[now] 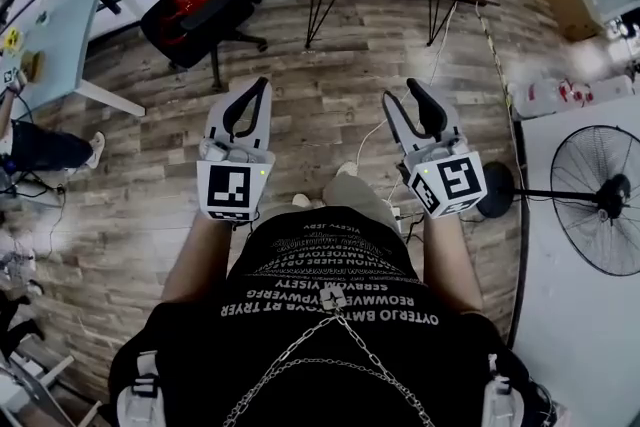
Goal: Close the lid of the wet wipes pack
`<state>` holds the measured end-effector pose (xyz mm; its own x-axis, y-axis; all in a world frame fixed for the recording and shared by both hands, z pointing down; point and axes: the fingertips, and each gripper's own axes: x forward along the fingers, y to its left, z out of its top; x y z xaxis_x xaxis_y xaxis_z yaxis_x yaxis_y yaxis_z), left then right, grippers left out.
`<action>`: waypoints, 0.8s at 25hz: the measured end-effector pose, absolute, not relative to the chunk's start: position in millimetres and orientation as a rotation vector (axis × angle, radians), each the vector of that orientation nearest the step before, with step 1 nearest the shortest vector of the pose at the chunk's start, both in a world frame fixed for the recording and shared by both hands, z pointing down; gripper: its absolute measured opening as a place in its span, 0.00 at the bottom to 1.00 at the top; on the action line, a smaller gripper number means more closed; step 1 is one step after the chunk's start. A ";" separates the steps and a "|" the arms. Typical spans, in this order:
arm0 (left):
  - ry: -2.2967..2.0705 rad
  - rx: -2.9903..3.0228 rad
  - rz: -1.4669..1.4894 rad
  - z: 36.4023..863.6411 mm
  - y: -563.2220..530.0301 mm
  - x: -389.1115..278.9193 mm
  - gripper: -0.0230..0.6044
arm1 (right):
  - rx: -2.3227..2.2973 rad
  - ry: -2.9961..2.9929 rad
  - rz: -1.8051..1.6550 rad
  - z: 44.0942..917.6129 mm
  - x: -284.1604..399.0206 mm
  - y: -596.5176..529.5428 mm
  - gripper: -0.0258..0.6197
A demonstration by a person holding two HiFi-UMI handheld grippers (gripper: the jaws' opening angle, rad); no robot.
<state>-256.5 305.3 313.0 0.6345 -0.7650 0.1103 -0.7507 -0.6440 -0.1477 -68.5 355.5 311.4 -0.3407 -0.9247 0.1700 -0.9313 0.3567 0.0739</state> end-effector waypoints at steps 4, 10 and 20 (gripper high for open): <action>1.274 -2.771 -0.271 320.9 306.1 -256.0 0.08 | 1.671 -2.435 0.060 313.6 -71.0 354.8 0.29; 1.277 -2.781 -0.280 327.1 301.3 -249.0 0.08 | 1.644 -2.435 0.064 318.3 -67.8 356.3 0.29; 1.271 -2.812 -0.329 347.1 286.3 -220.3 0.08 | 1.632 -2.434 0.113 334.1 -45.1 343.0 0.29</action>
